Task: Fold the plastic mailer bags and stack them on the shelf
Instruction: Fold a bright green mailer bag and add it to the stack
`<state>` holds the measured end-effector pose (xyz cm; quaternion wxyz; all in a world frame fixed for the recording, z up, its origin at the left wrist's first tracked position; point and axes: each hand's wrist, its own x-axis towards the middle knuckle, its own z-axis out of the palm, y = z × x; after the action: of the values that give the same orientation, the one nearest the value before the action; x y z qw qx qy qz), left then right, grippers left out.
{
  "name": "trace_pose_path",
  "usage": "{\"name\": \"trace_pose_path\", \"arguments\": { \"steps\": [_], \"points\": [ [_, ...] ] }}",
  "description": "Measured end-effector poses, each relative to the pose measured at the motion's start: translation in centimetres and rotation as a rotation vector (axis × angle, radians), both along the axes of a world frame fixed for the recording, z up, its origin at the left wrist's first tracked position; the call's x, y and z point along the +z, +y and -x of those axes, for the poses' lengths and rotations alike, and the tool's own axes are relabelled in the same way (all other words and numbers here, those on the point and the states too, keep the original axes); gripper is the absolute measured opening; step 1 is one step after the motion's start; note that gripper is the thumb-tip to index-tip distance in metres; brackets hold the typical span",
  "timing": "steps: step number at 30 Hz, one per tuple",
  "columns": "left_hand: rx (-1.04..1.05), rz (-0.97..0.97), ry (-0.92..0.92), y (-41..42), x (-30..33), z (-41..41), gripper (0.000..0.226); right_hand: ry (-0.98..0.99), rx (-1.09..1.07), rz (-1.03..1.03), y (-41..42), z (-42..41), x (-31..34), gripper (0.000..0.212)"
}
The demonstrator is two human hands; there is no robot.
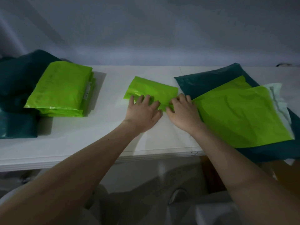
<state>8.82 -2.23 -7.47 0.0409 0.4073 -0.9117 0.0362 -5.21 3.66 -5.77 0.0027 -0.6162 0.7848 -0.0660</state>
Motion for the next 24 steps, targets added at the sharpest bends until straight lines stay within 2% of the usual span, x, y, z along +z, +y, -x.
{"name": "trace_pose_path", "arguments": {
  "steps": [3, 7, 13, 17, 21, 24],
  "points": [
    [-0.015, -0.038, 0.014, -0.6, -0.2, -1.2, 0.046, -0.029, -0.015, 0.060, -0.2, 0.2, 0.4, 0.038],
    [-0.028, -0.046, 0.036, -1.3, 0.0, -2.9, 0.045, -0.065, -0.012, 0.047, -0.4, -0.2, 0.5, 0.039],
    [0.026, -0.094, 0.197, -1.9, 0.0, -4.8, 0.040, -0.232, -0.079, 0.020, -1.3, -1.9, 0.1, 0.042],
    [0.227, -0.283, 0.302, -2.2, 0.0, -5.0, 0.049, -0.341, -0.147, 0.079, -2.3, -3.0, -0.2, 0.046],
    [0.259, -0.450, 0.433, -3.1, 0.6, -5.3, 0.052, -0.439, -0.168, 0.125, -3.2, -4.0, -0.4, 0.048],
    [0.289, -0.496, 0.587, -3.6, 0.9, -5.4, 0.048, -0.583, -0.157, 0.189, -3.5, -4.8, -0.1, 0.052]
  ]
}}
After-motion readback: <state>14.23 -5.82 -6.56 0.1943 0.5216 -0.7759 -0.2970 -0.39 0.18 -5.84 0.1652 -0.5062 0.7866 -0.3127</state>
